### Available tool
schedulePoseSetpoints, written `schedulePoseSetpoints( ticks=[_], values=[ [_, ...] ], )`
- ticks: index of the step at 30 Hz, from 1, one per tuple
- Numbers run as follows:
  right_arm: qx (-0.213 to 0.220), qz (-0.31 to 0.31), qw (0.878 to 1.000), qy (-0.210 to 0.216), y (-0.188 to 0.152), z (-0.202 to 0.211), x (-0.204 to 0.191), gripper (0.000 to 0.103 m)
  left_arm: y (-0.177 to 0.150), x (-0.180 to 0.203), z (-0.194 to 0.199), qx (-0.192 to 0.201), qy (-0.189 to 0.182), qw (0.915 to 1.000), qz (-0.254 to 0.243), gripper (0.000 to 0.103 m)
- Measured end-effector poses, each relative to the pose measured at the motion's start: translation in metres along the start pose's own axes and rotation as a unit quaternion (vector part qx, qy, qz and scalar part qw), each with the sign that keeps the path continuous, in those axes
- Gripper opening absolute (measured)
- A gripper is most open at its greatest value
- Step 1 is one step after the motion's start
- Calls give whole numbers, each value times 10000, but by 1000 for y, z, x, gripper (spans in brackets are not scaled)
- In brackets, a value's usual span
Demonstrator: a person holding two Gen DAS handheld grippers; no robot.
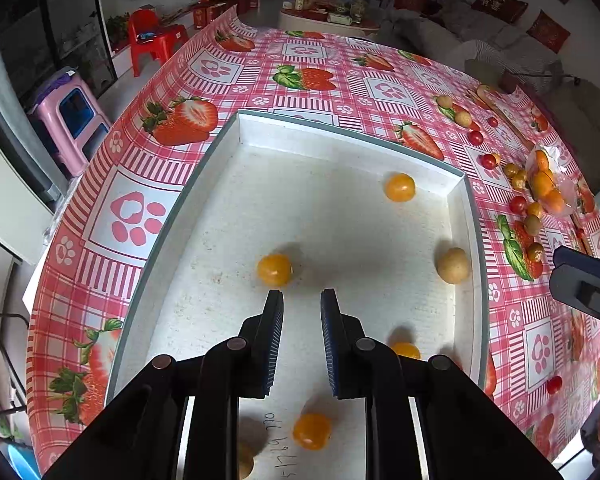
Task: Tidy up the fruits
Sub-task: 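Open the left gripper into the tray while the right releases its tomato, then move both tools back toward the tomatoes beside the strawberry print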
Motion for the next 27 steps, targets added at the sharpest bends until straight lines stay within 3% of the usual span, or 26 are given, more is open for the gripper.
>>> schedulePoseSetpoints(
  ticks=[4, 15, 16, 17, 18, 19, 20, 27],
  values=[
    [60, -141, 9999, -45, -19, 16, 19, 81, -6, 15, 9, 47, -108, 9999, -123, 21],
    [270, -475, 9983, -224, -65, 50, 62, 83, -24, 63, 32, 147, -922, 9952, -306, 21],
    [289, -512, 9980, -226, -67, 52, 66, 83, -26, 68, 33, 156, -951, 9948, -337, 31],
    [312, -545, 9977, -236, -70, 55, 69, 84, -27, 72, 35, 191, -994, 9943, -345, 74],
    [333, -571, 9975, -250, -73, 57, 72, 84, -28, 75, 39, 334, -1048, 9934, -332, 94],
    [353, -601, 9972, -261, -75, 60, 75, 84, -28, 78, 47, 592, -1085, 9918, -329, 103],
    [361, -630, 9970, -261, -78, 62, 79, 84, -29, 82, 53, 732, -1124, 9902, -379, 103],
    [409, -848, 9949, -361, -97, 71, 104, 84, -32, 114, 63, 704, -800, 9926, -574, 103]
  ],
)
Point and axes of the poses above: each gripper's, at about its wrist camera, not at the fingertips, and z roughly against the way its jaws point, x to its right, y to its top, the point moved 6 cm from there along -z, roughly the way its jaws point, and after that the axes turned 7 degrees about -x, right-handed, at the moved point
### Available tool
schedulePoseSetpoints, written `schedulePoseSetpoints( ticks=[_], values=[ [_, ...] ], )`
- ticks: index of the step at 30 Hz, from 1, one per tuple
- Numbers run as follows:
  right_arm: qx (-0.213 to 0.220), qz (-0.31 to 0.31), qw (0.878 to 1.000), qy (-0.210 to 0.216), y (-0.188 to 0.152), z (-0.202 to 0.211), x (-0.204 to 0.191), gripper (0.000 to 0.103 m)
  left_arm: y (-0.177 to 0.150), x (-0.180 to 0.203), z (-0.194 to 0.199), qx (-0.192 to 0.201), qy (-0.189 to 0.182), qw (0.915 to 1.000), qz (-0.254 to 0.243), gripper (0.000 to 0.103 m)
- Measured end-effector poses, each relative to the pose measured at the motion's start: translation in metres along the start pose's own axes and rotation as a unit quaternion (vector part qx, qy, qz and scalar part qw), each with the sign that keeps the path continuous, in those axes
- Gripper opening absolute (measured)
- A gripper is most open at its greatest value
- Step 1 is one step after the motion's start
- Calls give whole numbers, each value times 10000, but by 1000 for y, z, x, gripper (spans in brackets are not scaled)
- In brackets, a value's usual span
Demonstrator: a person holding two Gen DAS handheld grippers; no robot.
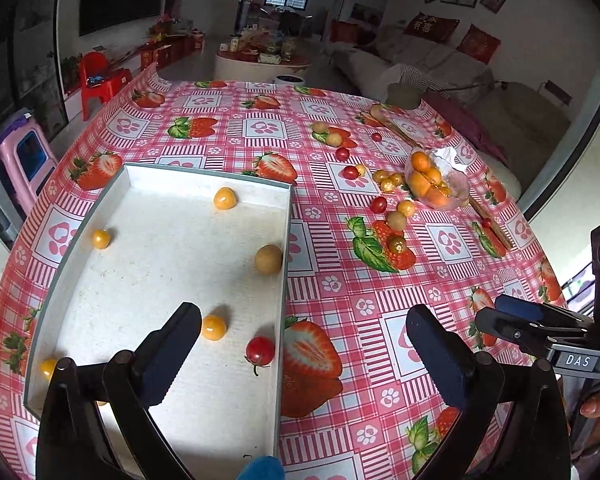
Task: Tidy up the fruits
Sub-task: 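Move both tools back toward the tomatoes beside the strawberry print, then grasp a dark olive tomato with the left gripper while the right grasps a yellow tomato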
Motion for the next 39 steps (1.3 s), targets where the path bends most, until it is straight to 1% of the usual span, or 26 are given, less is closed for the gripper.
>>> schedulePoseSetpoints(
  ticks=[2, 3, 5, 7, 9, 11, 12, 13, 14, 16, 18, 24, 28, 29, 31, 33, 35, 37, 39],
  values=[
    [21, -59, 10000, -61, -4, 3, 9, 84, -2, 10, -6, -159, 209, 9996, -49, 103],
    [33, -96, 9999, -91, -5, 4, 14, 84, -4, 15, -10, -278, 167, 9995, -66, 103],
    [66, -185, 9997, -133, -8, 9, 26, 84, -9, 26, -18, -463, -60, 9989, 33, 103],
    [94, -277, 9994, -160, -10, 13, 37, 84, -11, 36, -24, -543, -211, 9982, 170, 103],
    [132, -370, 9991, -185, -11, 17, 48, 84, -12, 46, -30, -544, -398, 9972, 326, 103],
    [172, -434, 9987, -215, -11, 21, 58, 84, -12, 56, -38, -627, -450, 9962, 405, 103],
    [185, -459, 9985, -236, -10, 22, 62, 84, -11, 62, -43, -709, -421, 9961, 325, 103],
    [195, -489, 9983, -262, -9, 23, 66, 84, -10, 69, -47, -756, -276, 9966, 171, 103],
    [195, -523, 9980, -286, -7, 24, 71, 84, -8, 74, -51, -749, -11, 9972, 3, 103],
    [201, -584, 9976, -315, -3, 24, 78, 84, -1, 83, -56, -591, 534, 9963, -311, 103],
    [170, -657, 9971, -343, 4, 20, 84, 84, 6, 90, -64, -536, 803, 9939, -525, 103],
    [20, -887, 9956, -298, 31, -6, 101, 84, 26, 100, -96, -543, 985, 9914, -674, 103],
    [-33, -975, 9949, -274, 46, -21, 110, 84, 35, 102, -116, -593, 970, 9915, -635, 103],
    [-44, -993, 9947, -250, 49, -24, 112, 84, 38, 103, -120, -581, 985, 9914, -639, 97],
    [-61, -997, 9948, -210, 55, -29, 114, 84, 42, 105, -129, -644, 995, 9907, -665, 87],
    [-83, -985, 9949, -180, 61, -33, 116, 84, 45, 106, -137, -717, 1004, 9901, -669, 85],
    [-100, -974, 9951, -132, 67, -38, 116, 80, 45, 106, -143, -762, 1043, 9892, -691, 69],
    [-122, -948, 9954, -93, 74, -44, 115, 76, 43, 106, -150, -871, 970, 9892, -663, 63],
    [-166, -900, 9958, -69, 81, -52, 111, 70, 44, 107, -150, -790, 940, 9903, -646, 60]
  ],
)
Point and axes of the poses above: each gripper's, at about its wrist camera, not at the fingertips, and z roughly against the way its jaws point, x to its right, y to its top, the point moved 6 cm from there along -z, roughly the way its jaws point, and after that the axes turned 7 degrees about -x, right-handed, at the moved point
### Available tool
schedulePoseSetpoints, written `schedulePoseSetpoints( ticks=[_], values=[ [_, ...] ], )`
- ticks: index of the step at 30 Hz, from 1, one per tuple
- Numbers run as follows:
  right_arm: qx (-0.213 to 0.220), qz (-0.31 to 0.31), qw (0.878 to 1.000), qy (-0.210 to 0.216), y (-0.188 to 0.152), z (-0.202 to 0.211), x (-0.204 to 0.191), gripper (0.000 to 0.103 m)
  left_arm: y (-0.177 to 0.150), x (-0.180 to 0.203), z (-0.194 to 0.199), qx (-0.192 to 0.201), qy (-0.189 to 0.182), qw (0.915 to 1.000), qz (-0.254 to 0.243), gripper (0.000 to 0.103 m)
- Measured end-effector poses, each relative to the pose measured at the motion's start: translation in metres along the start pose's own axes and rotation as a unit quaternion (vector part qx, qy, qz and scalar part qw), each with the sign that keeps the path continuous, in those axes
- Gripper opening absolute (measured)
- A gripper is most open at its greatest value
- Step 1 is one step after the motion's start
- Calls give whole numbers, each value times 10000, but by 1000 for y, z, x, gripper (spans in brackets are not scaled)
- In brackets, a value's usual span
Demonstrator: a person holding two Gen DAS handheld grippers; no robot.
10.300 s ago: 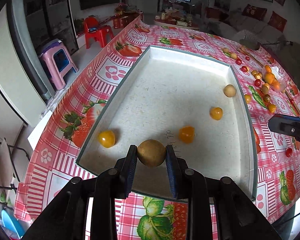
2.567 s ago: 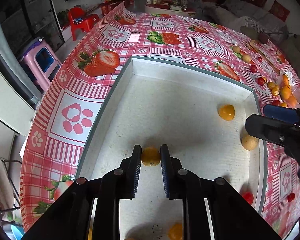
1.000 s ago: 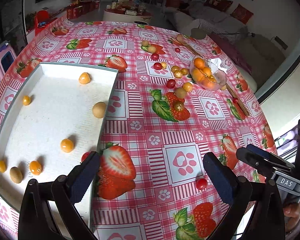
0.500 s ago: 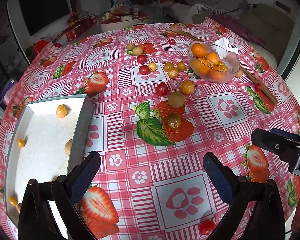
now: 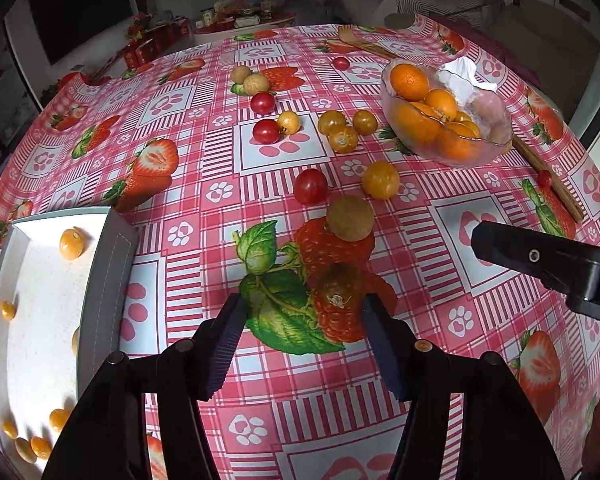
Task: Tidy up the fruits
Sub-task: 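Grasp a dark olive tomato with the left gripper while the right grasps a yellow tomato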
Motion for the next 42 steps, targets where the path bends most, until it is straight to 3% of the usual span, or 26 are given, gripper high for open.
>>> schedulePoseSetpoints(
  ticks=[2, 10, 13, 15, 17, 20, 24, 27, 32, 36, 38, 40, 42],
  values=[
    [-59, 46, 10000, 48, 6, -9, -7, 63, 1, 2, 1, 51, -52, 10000, -15, 54],
    [-48, 285, 9996, -2, 31, -36, -38, 59, 6, 3, -2, 180, -80, 9998, 16, 54],
    [0, 395, 9991, -138, 39, -42, -45, 47, 8, 3, -3, 222, -80, 9997, 19, 54],
    [10, 581, 9980, -244, 40, -46, -52, 39, 9, 4, -2, 258, -109, 9996, 31, 46],
    [-60, 702, 9974, -151, 40, -49, -58, 21, 10, 5, -1, 278, -164, 9995, 13, 24],
    [-95, 757, 9970, -114, 36, -50, -60, 21, 9, 3, 0, 283, -289, 9992, 20, 24],
    [-204, 583, 9978, 239, 22, -42, -49, 19, 1, 1, 3, 299, -491, 9983, -5, 24],
    [-306, 554, 9972, 397, 5, -36, -43, 9, -9, 1, 7, 304, -570, 9979, -21, 24],
    [-350, 643, 9962, 470, -22, -25, -40, 9, -29, -3, 16, 295, -630, 9976, 22, 24],
    [-68, 861, 9963, -24, -25, -14, -38, 13, -38, -10, 19, 297, -615, 9976, 103, 24],
    [-59, 838, 9965, -28, -20, -13, -36, 33, -39, -11, 19, 296, -602, 9977, 127, 24],
    [20, 866, 9961, -136, -13, -15, -36, 47, -40, -13, 19, 292, -600, 9977, 149, 24],
    [72, 948, 9951, -254, -6, -20, -39, 47, -41, -14, 19, 294, -609, 9976, 165, 24]
  ],
)
Point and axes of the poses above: each gripper's, at about its wrist camera, not at the fingertips, and z roughly against the way its jaws point, x to its right, y to its top, the point moved 6 cm from there along -z, roughly the way its jaws point, and after that the axes turned 7 degrees about -x, right-handed, at the moved point
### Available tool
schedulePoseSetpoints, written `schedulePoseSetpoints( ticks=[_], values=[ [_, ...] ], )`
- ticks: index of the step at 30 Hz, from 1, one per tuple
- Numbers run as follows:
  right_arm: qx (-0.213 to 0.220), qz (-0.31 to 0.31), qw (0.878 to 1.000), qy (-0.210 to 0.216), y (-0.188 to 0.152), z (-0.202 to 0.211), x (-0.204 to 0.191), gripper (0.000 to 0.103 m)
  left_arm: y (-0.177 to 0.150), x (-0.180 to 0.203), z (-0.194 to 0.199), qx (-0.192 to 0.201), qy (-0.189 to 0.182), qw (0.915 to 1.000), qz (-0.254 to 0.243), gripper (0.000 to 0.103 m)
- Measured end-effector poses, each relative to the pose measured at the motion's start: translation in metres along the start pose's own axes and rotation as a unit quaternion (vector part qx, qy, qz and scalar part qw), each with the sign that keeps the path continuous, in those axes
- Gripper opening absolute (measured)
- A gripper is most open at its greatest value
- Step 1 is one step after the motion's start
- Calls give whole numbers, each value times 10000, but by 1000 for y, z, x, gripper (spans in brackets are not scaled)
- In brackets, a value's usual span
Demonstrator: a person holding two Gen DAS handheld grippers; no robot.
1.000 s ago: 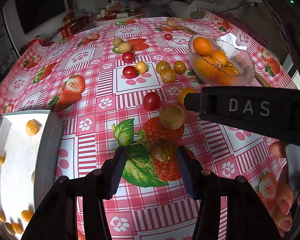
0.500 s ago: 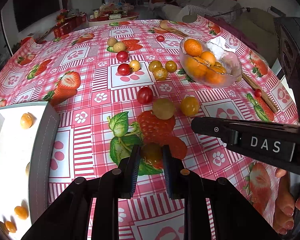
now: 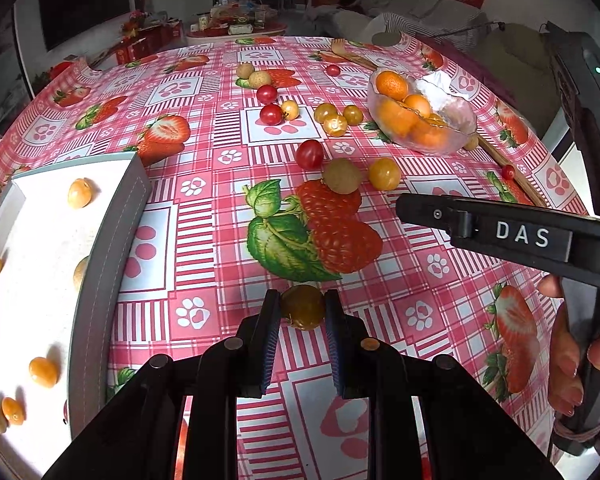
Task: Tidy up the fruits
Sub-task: 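Grasp a dark olive tomato with the left gripper while the right grasps a yellow tomato, then carry the dark tomato and yellow tomato over the white tray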
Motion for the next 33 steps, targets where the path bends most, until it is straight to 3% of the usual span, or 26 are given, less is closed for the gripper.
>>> schedulePoseSetpoints(
  ticks=[7, 10, 12, 19, 33],
  values=[
    [149, 280, 9992, -232, 27, -18, -12, 47, -1, -1, 0, -3, -2, 10000, 12, 24],
    [203, 450, 9983, -302, 34, -24, -17, 25, -1, -3, 0, 14, -55, 10000, 43, 24],
    [183, 446, 9983, -315, 33, -23, -18, 25, -1, -4, 1, 27, -93, 9999, 55, 24],
    [-40, 120, 9993, 364, -1, -7, -22, 25, -7, -5, 5, -12, -222, 9996, 149, 24],
    [-80, -59, 9988, 484, -64, 39, -26, 25, -30, -6, 45, 147, -224, 9996, 100, 24]
  ],
)
Point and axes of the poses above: each gripper's, at about its wrist camera, not at the fingertips, and z roughly against the way its jaws point, x to its right, y to its top, the point moved 6 cm from there along -z, roughly the way its jaws point, and after that the axes turned 7 degrees about -x, right-handed, at the moved point
